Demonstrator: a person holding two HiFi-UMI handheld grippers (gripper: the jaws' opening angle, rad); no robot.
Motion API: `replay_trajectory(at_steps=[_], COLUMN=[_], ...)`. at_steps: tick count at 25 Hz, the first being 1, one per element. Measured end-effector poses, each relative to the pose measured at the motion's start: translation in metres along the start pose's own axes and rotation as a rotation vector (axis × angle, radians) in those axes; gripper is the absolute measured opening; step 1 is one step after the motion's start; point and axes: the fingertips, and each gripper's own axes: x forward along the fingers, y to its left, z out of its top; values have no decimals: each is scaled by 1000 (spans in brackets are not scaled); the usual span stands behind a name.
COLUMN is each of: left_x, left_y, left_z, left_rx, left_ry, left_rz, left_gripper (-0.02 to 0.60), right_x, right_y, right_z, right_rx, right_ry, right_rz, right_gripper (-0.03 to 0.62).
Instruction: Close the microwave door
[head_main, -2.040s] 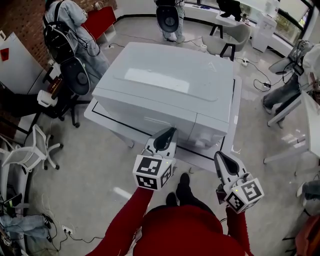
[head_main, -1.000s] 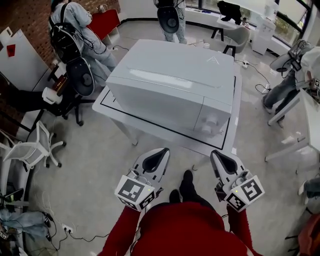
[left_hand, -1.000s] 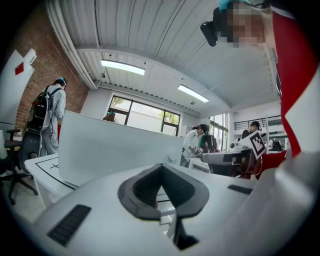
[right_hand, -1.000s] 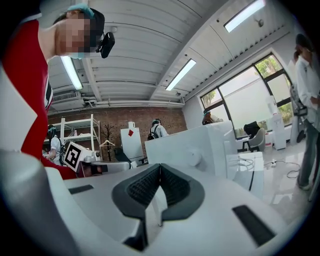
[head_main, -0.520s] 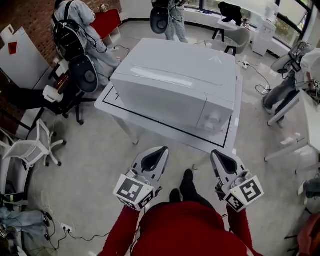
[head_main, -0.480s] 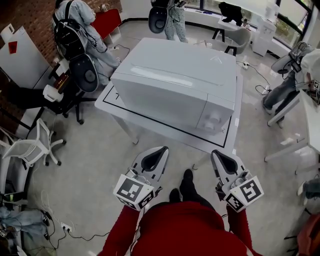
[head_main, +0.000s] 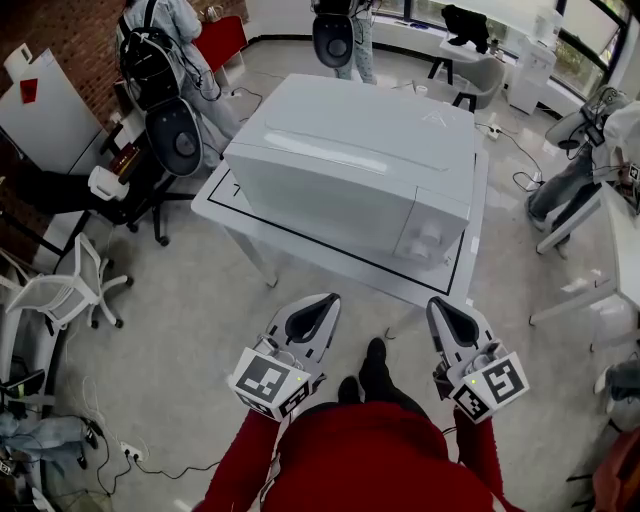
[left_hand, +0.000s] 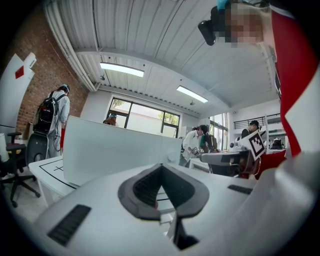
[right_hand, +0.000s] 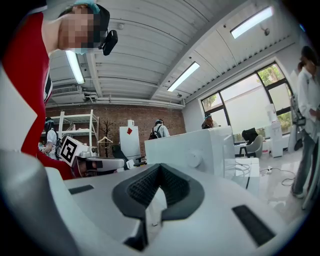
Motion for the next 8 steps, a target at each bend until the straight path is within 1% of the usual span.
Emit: replay_trajectory(at_steps=[8], left_x=[3], left_y=[-4], left_z=[-5], left_rx=[1], left_ry=[17], left_rz=[0], left_gripper=[11], right_x=[-4], right_y=[-6], right_z=[0], right_rx=[0], right_ry=[-7], right_rz=[-10], right_gripper=[12])
